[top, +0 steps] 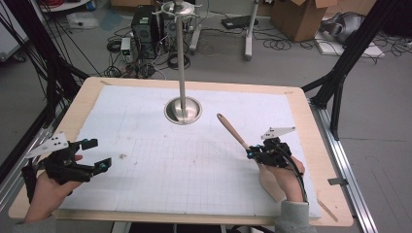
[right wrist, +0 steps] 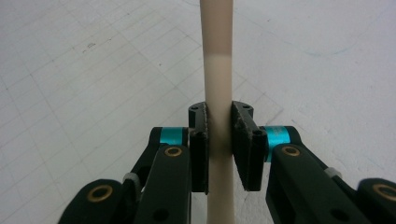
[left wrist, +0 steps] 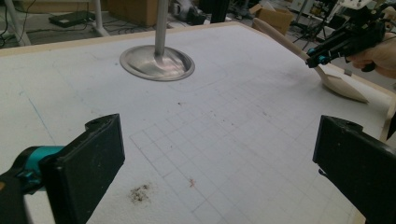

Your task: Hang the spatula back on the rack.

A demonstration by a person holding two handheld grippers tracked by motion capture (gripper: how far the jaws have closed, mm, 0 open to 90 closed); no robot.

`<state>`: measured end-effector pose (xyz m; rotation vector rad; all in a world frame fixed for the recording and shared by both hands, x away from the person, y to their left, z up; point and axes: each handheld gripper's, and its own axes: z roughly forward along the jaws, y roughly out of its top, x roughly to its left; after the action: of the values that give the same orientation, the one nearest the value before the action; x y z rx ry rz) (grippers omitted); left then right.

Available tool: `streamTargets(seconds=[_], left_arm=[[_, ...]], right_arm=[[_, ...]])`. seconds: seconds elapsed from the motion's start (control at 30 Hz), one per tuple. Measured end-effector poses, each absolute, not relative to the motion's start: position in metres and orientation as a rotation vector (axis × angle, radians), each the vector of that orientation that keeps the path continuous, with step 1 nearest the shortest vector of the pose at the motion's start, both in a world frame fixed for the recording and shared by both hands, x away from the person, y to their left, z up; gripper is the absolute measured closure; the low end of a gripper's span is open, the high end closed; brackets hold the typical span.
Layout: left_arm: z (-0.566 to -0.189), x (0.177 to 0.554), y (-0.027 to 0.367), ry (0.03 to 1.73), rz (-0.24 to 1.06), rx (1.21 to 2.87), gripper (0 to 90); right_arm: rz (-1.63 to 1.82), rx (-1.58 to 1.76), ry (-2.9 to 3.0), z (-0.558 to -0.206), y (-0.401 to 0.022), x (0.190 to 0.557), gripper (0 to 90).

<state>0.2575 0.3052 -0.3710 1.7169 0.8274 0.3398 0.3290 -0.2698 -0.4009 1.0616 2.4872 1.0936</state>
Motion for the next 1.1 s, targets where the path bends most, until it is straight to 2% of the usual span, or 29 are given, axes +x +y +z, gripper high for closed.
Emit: streamTargets(seconds=[1.1], left_arm=[[-0.373, 0.258, 0.307, 0.835, 0.334, 1.71, 2.6]], right_arm=[[1.284, 1.028, 2.357, -0.357, -0.273, 0.33, 78.4]])
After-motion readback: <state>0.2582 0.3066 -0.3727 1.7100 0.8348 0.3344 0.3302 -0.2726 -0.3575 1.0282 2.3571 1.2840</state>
